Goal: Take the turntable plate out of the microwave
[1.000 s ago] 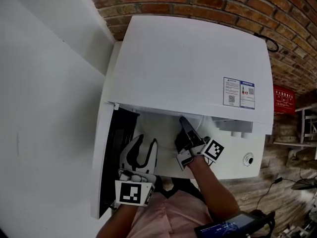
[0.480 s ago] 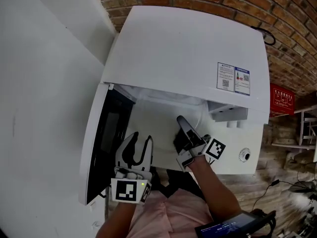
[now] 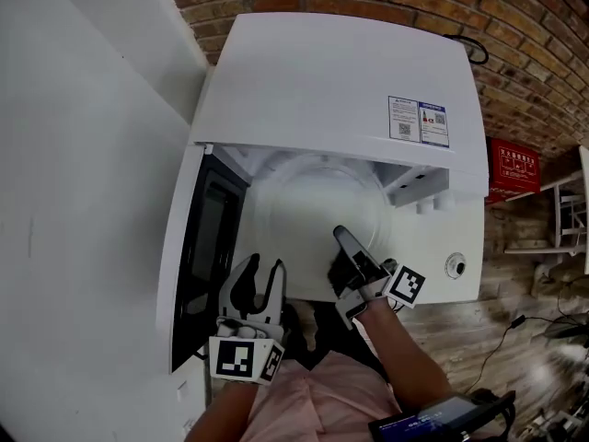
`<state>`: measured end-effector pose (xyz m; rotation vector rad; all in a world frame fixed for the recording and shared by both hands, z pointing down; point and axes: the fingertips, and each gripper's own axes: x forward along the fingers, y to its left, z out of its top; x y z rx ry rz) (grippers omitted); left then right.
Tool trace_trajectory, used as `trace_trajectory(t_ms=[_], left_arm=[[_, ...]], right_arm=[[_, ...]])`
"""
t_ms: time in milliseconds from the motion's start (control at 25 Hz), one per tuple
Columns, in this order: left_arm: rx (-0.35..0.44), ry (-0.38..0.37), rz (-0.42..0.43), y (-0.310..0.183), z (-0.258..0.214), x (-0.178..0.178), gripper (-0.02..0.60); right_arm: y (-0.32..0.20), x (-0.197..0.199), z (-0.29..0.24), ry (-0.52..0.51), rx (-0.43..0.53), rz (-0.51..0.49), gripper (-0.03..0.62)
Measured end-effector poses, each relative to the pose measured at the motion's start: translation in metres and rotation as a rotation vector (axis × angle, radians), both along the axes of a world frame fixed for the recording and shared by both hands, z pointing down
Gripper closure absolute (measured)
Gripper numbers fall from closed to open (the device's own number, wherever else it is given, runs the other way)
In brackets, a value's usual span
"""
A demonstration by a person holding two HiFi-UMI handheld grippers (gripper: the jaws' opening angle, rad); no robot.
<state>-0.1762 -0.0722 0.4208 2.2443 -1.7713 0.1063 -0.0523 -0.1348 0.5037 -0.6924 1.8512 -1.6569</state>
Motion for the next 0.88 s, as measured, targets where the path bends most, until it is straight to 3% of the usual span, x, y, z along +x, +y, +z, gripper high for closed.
trace_trajectory(t_ms=[520, 640, 800, 880], left_arm=[[0.030, 0.109, 0.128, 0.064, -0.011, 0.000, 0.413], [0.029, 0.194, 0.180, 0.067, -0.022, 0.015, 0.364], [0.006, 0.393, 0.220, 0.050, -0.038, 0.029, 0.249], [0.013, 0.458, 0.231, 0.040, -0.050, 0.033, 0.208]], right_arm=[[0.076, 0.027, -0.048, -0.037, 0.025, 0.181, 0.563], [0.082, 0.038, -0.079, -0.035, 0.070, 0.192, 0.563], [0.086, 0.045, -0.119, -0.046, 0.139, 0.196, 0.563], [0.090, 0.048, -0.134, -0.047, 0.166, 0.196, 0.563]])
